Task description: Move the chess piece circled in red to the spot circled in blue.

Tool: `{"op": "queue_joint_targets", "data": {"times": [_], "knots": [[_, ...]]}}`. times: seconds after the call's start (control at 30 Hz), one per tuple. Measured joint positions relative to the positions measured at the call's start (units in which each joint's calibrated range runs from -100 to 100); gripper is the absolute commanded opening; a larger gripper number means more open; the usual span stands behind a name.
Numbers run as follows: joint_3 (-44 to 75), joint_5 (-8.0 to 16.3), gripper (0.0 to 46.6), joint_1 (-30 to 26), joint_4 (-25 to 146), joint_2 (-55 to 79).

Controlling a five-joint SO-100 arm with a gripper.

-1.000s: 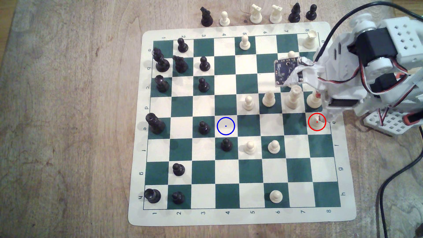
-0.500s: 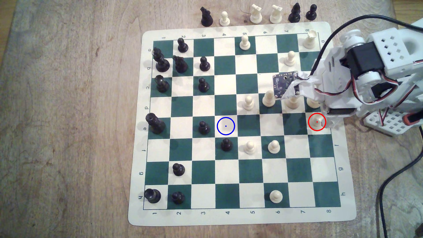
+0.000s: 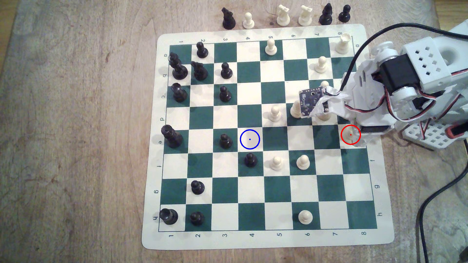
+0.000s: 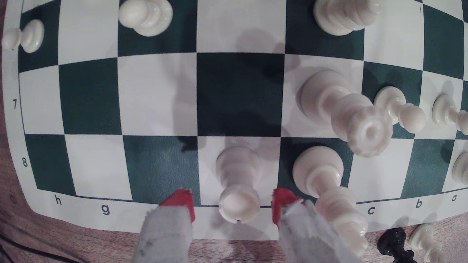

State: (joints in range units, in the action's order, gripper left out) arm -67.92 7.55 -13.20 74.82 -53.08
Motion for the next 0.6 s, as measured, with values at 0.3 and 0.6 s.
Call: {"op": "queue_joint_targets", "data": {"times": [0.3,0.6], "knots": [[0.0,0.0,15.9,-0.8,-1.8,2.8],[0.0,0.0,14.8,-0.7,-1.8,3.4]]}}
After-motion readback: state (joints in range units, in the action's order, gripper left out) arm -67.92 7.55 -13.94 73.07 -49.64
